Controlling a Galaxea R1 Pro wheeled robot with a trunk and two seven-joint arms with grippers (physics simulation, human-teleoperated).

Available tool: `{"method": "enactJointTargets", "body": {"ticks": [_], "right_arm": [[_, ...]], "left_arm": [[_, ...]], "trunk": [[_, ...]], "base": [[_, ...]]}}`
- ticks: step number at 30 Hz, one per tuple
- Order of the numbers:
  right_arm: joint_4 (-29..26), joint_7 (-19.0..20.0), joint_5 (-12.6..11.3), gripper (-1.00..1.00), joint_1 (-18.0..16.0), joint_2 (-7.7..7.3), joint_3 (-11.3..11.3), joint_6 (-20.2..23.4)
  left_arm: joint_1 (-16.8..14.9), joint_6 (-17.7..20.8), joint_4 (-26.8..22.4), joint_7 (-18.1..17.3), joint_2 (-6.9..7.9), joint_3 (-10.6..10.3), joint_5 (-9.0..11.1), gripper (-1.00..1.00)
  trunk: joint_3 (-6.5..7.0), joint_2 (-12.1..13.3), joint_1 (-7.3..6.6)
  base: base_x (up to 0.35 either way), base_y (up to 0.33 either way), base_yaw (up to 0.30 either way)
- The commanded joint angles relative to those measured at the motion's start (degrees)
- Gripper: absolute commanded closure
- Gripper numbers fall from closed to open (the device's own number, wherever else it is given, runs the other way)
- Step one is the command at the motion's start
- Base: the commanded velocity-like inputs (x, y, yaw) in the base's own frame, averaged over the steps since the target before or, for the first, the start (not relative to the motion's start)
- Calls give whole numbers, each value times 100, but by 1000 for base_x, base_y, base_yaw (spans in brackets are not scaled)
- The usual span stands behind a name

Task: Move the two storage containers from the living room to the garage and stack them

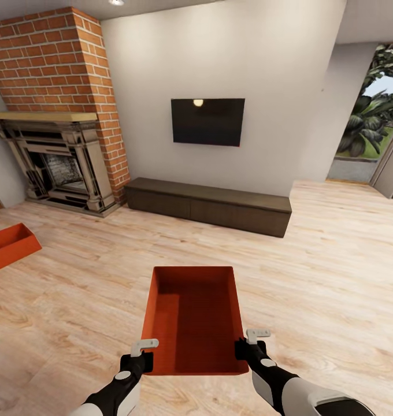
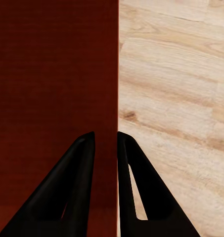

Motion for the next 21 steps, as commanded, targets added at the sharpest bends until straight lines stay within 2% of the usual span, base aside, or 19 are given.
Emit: {"method": "enactJointTargets", "body": {"ticks": [1,21], "right_arm": [[4,5,-6,100,-4,15,-38,-14],[4,5,-6,100,-4,15,-38,-14]], "left_arm": [[-5,-13,1,61,-4,-8,42,100],[-5,-13,1,61,2,-4,34,100]], "trunk": [[3,-4,0],[179,-4,0]], "base": [[0,0,0],[0,0,-44]]}}
